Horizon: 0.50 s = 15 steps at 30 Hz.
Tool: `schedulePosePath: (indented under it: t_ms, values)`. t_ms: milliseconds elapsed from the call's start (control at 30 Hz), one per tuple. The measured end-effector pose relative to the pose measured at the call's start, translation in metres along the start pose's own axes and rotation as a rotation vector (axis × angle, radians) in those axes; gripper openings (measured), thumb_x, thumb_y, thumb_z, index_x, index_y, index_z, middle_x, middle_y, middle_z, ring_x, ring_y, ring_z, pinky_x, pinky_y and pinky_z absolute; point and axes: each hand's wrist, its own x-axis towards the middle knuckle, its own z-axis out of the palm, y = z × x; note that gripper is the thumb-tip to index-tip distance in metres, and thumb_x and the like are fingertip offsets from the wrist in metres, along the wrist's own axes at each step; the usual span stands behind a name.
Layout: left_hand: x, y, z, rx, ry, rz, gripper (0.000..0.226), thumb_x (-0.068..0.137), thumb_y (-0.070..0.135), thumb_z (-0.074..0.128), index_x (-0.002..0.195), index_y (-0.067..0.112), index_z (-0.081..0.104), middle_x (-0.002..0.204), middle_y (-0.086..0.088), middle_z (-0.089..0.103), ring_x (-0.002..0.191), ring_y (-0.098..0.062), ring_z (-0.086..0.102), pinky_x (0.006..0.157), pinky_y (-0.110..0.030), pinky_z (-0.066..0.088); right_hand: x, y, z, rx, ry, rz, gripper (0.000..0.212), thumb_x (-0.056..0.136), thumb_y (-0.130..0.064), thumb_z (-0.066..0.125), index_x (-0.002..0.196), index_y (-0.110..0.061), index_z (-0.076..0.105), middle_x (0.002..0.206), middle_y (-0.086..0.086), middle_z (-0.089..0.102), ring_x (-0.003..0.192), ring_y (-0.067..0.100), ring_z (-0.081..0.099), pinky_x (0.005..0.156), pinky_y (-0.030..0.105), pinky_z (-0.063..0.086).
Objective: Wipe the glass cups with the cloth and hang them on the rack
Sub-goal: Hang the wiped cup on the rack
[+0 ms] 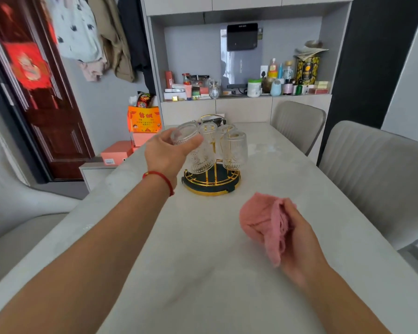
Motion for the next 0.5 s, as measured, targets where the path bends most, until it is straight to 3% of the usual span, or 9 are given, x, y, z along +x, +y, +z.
schedulePosePath:
  t_ms: [133,267,400,500]
  values:
    - [0.049,0.015,0.002,0.125,0.096,0.023,0.064,0.067,0.043,0.094,0.122,0.021,0.071,0.106,0.005,0.074,0.099,-0.015,0.069,0.077,-0.024,0.057,0.002,0.007,0.0,-0.091,0.059,0.072,0.058,0.088,-0.049,0.064,0.131,-0.01,0.065,0.126,0.019,0.07,0.118,0.034,0.067,0.11,0.051,0.045]
    - [0.079,0.008,0.006,0.262,0.114,0.087,0.069,0.071,0.041,0.092,0.13,0.017,0.065,0.113,0.002,0.069,0.103,-0.021,0.064,0.086,-0.034,0.058,0.005,0.014,0.006,-0.223,0.1,0.041,0.047,0.083,-0.039,0.068,0.116,-0.006,0.07,0.107,0.02,0.077,0.099,0.035,0.074,0.086,0.044,0.057]
    - [0.102,-0.015,0.006,0.318,0.096,-0.039,0.086,0.07,0.048,0.092,0.142,0.017,0.058,0.126,-0.002,0.069,0.115,-0.026,0.064,0.099,-0.043,0.056,0.006,0.019,0.011,-0.407,0.113,-0.008,0.052,0.064,-0.034,0.077,0.108,-0.006,0.073,0.095,0.016,0.079,0.086,0.031,0.077,0.066,0.032,0.059]
    - [0.11,-0.031,0.01,0.35,0.054,-0.075,0.083,0.07,0.048,0.092,0.14,0.017,0.061,0.126,-0.004,0.07,0.114,-0.027,0.065,0.099,-0.045,0.057,0.008,0.022,0.011,-0.456,0.099,-0.033,0.059,0.056,-0.037,0.083,0.108,-0.009,0.074,0.095,0.013,0.08,0.091,0.031,0.077,0.077,0.036,0.058]
